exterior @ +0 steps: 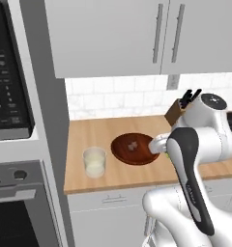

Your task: Grab a lemon wedge from the fridge and one ice cube from the ice bowl, and put them in the glass of lemonade.

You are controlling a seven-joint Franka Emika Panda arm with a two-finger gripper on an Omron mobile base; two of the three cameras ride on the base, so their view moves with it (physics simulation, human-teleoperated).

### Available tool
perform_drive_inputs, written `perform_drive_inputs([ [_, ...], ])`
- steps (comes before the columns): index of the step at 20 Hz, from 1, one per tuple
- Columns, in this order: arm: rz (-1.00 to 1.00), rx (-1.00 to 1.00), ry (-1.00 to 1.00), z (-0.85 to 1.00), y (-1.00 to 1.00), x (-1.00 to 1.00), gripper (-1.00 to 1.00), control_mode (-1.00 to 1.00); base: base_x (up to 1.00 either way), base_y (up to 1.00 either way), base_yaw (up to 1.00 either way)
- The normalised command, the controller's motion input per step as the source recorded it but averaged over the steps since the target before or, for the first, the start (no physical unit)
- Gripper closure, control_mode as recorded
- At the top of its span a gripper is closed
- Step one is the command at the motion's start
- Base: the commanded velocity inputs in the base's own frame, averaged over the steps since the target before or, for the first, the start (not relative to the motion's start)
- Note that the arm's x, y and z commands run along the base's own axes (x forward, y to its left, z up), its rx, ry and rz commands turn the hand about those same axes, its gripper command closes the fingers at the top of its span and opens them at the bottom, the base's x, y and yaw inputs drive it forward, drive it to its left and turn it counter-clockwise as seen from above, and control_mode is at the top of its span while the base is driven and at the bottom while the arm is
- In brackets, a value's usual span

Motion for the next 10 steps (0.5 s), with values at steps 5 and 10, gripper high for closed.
perform_drive_inputs([
  [5, 0.00, 0.00, 0.00, 0.00, 0.00, 0.00, 1.00, 1.00, 0.48, 0.00, 0.00],
  [10, 0.00, 0.00, 0.00, 0.00, 0.00, 0.00, 1.00, 1.00, 0.00, 0.00, 0.00],
])
